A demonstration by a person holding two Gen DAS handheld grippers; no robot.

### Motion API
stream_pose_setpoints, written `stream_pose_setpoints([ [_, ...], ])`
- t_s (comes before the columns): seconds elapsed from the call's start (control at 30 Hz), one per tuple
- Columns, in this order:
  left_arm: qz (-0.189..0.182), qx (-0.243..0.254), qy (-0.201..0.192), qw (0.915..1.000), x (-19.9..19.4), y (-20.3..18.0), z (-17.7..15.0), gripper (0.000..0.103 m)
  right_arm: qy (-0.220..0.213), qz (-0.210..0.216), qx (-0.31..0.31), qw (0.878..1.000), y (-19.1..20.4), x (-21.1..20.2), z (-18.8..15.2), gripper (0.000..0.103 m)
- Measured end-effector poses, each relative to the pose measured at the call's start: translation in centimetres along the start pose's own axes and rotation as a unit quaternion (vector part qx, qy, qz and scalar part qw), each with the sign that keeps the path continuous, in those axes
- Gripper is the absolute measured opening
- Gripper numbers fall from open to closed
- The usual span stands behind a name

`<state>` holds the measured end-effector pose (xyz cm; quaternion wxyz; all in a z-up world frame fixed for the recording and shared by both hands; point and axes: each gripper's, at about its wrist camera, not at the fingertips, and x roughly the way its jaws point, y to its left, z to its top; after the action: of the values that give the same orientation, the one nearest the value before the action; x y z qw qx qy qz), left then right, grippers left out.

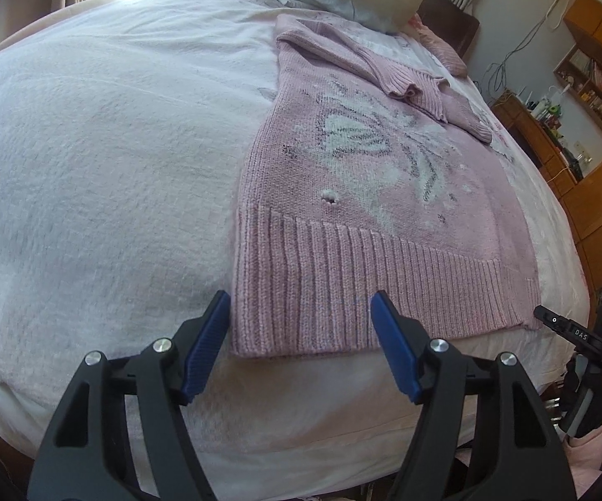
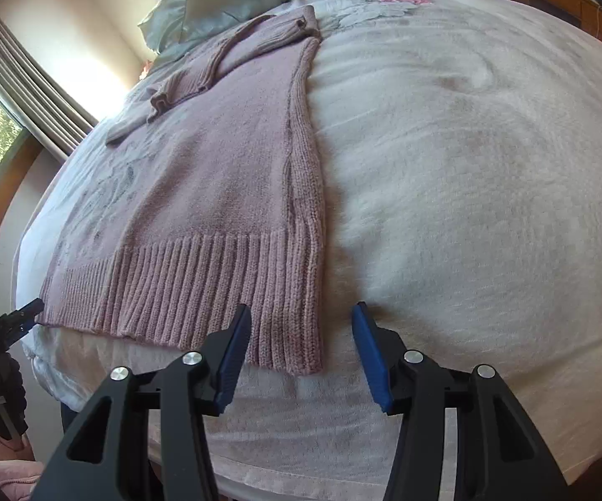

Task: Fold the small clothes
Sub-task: 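Move both tools back toward the ribbed sweater hem, then grasp the ribbed hem with both tools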

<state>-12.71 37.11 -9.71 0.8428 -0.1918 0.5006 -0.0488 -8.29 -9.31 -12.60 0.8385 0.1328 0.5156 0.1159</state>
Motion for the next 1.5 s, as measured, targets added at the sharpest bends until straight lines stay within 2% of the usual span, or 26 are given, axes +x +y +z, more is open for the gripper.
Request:
stream_pose_setpoints([
  [0.07,-0.012,-0.012,0.000,0.9999,0.1,0.1,0.1,0.065,0.003,0.009,-0.006,1.000,0.3,0.2,0.2,0.051],
  [0.13,-0.029,-0.028,0.004,0.9992,0.1,0.5,0.1,0.055,0.009,0.028,-0.008,1.000,0.6,0.5,0.4,0.048],
  [0.17,-0.031,-0.035,0.004,0.9989,0.1,0.7,0.2,0.052,0.014,0.034,-0.008,0.999,0.7,0.8,0.5,0.047],
  [0.23,-0.029,-0.045,0.005,0.9986,0.2,1.2,0.2,0.040,0.019,0.033,-0.014,0.999,1.0,1.3,0.6,0.047],
  [0.33,-0.035,-0.060,0.006,0.9975,0.3,2.0,0.1,0.031,0.022,0.039,-0.018,0.999,1.1,1.4,0.5,0.044],
  [0.4,-0.039,-0.066,0.007,0.9970,0.4,2.4,0.1,0.027,0.025,0.059,-0.008,0.998,0.7,1.5,0.5,0.040],
  [0.57,-0.034,-0.057,0.014,0.9977,0.9,2.3,0.2,0.030,0.028,0.066,-0.004,0.997,0.3,1.6,0.6,0.027],
  [0.67,-0.028,-0.051,0.015,0.9982,1.0,2.1,0.2,0.028,0.028,0.069,-0.002,0.997,0.1,1.5,0.6,0.012],
  [0.7,-0.028,-0.051,0.014,0.9982,0.9,2.1,0.2,0.028,0.027,0.074,-0.001,0.997,0.0,1.4,0.6,0.011],
  [0.77,-0.024,-0.052,0.012,0.9983,0.7,2.2,0.3,0.019,0.025,0.086,0.005,0.996,-0.2,1.1,0.6,0.011],
  [0.8,-0.023,-0.054,0.012,0.9982,0.6,2.3,0.3,0.011,0.023,0.093,0.006,0.995,-0.2,0.8,0.5,0.010],
  [0.83,-0.026,-0.056,0.010,0.9980,0.5,2.4,0.2,0.010,0.021,0.099,0.008,0.995,-0.3,0.6,0.5,0.010],
  [1.0,-0.048,-0.059,-0.012,0.9970,-0.9,2.4,0.5,0.008,0.014,0.157,0.038,0.987,-0.8,-0.6,1.0,0.010],
  [1.2,-0.103,-0.068,-0.045,0.9913,-3.2,2.2,2.6,0.008,-0.011,0.243,0.086,0.966,-2.2,-2.5,2.9,0.010],
  [1.37,-0.116,-0.072,-0.063,0.9887,-3.3,1.8,5.6,0.007,-0.026,0.276,0.099,0.956,-2.5,-3.4,5.9,0.010],
  [1.5,-0.116,-0.082,-0.068,0.9875,-2.1,1.9,8.4,0.006,-0.033,0.279,0.109,0.954,-2.9,-3.1,8.9,0.010],
])
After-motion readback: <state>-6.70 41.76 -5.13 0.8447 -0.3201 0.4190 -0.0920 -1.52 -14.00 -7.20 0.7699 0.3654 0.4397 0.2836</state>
